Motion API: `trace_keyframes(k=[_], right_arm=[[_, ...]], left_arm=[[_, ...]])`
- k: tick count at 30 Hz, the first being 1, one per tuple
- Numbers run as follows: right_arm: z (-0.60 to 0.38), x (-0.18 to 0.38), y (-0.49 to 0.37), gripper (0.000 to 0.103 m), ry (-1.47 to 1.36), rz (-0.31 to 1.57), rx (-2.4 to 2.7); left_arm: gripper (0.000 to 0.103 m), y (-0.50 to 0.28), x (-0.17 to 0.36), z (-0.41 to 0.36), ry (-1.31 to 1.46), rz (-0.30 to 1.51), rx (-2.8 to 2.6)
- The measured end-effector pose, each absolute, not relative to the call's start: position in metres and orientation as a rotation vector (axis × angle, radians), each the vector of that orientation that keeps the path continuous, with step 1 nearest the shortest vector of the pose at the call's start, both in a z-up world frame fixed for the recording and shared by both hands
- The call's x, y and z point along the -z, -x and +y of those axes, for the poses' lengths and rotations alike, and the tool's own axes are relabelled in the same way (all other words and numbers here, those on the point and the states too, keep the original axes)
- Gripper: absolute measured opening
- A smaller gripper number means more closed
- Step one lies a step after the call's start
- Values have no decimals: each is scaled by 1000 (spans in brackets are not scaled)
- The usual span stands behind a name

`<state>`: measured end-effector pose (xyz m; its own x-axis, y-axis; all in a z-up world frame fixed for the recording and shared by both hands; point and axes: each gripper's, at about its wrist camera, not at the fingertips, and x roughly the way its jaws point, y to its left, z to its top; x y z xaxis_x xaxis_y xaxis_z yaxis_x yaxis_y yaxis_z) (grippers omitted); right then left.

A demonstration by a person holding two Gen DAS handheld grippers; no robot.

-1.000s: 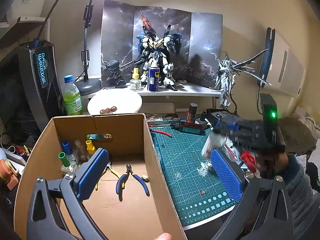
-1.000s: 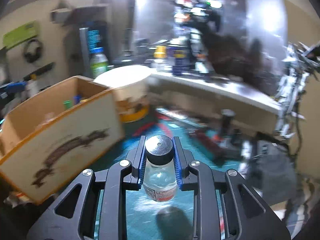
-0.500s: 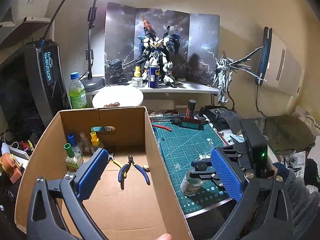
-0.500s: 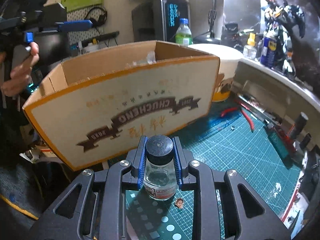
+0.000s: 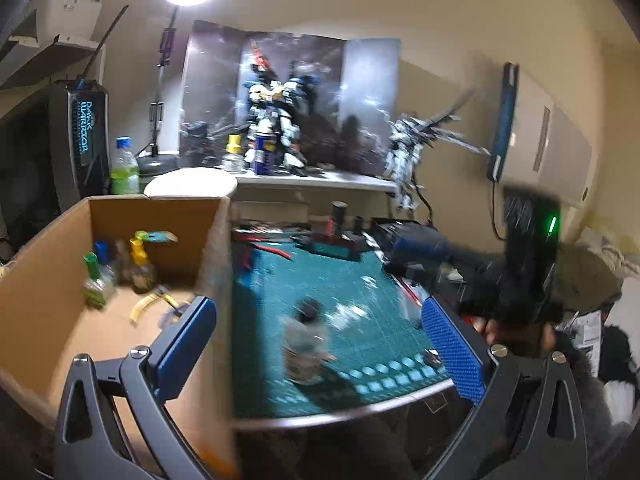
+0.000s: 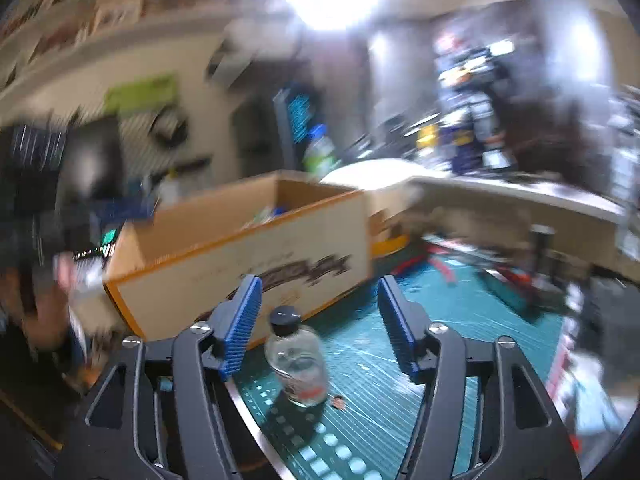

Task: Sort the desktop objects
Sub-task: 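Carry the bottle toward the left gripper and set it on the mat, then close the left gripper around the solvent bottle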

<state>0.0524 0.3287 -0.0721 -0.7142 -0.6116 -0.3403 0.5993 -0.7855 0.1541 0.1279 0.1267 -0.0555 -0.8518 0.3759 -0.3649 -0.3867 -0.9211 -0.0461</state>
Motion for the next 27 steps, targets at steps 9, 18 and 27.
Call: trace_keyframes(k=[9, 18, 27], right_arm=[[382, 108, -121, 65, -549, -202, 2566], [389, 122, -129, 65, -555, -284, 2539], [388, 123, -133, 66, -556, -285, 2584]], left_arm=[[103, -112, 131, 175, 385, 129, -2898], [103, -66, 149, 161, 401, 49, -2907], [103, -55, 173, 167, 459, 34, -2872]])
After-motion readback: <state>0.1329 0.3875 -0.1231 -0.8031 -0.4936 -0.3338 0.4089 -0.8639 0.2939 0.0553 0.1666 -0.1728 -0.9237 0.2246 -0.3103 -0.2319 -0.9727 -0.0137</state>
